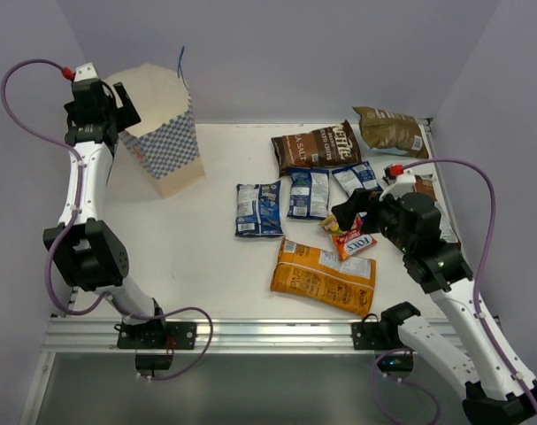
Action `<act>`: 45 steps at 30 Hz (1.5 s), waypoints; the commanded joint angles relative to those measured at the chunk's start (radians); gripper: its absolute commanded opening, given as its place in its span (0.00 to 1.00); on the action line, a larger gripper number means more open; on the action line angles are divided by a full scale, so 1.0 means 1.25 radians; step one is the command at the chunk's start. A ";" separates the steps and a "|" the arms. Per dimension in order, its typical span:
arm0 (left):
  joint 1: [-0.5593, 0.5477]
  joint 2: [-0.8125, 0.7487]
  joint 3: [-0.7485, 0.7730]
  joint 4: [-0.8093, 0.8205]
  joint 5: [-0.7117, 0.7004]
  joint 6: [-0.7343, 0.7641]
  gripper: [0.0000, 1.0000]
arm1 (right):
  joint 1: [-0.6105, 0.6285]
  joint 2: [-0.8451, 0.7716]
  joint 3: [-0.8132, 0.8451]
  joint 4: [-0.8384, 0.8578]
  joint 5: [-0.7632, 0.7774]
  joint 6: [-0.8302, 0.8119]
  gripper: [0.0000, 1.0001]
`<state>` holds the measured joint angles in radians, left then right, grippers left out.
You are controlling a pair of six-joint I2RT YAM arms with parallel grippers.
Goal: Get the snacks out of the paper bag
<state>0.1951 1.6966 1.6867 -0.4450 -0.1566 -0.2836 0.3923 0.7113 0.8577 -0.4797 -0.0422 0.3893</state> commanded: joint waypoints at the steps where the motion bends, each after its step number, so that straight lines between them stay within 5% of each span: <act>1: 0.002 -0.080 -0.015 0.000 -0.026 0.042 1.00 | 0.000 -0.012 -0.006 0.035 -0.062 -0.027 0.99; 10: 0.002 -0.222 -0.060 -0.060 0.021 0.047 1.00 | 0.000 -0.027 -0.004 0.035 -0.080 -0.038 0.99; 19: -0.058 -0.518 -0.158 -0.114 0.145 0.043 1.00 | 0.000 -0.098 0.124 -0.043 0.032 -0.052 0.99; 30: -0.242 -0.783 -0.195 -0.184 -0.001 0.121 1.00 | 0.000 -0.249 0.223 -0.076 0.259 -0.224 0.99; 34: -0.275 -0.853 -0.222 -0.188 -0.135 0.131 1.00 | -0.001 -0.333 0.234 -0.054 0.340 -0.286 0.99; 45: -0.301 -0.876 -0.210 -0.183 -0.126 0.125 1.00 | 0.000 -0.462 0.251 0.003 0.404 -0.367 0.99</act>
<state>-0.1684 0.5991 1.4250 -0.6781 -0.2901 -0.1478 0.3923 0.1455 1.1614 -0.5117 0.4202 -0.0166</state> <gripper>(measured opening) 0.996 0.989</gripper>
